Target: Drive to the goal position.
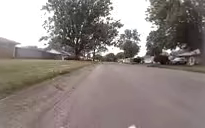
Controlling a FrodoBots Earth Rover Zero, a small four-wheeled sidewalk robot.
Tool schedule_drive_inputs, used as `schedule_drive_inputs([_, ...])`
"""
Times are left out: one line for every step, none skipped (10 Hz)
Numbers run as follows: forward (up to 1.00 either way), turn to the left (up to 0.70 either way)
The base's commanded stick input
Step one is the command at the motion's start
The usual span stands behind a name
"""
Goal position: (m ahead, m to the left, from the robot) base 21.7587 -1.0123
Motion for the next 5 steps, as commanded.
schedule_drive_inputs([1.0,0.0])
schedule_drive_inputs([1.0,0.0])
schedule_drive_inputs([1.0,0.0])
schedule_drive_inputs([1.0,0.0])
schedule_drive_inputs([1.0,0.0])
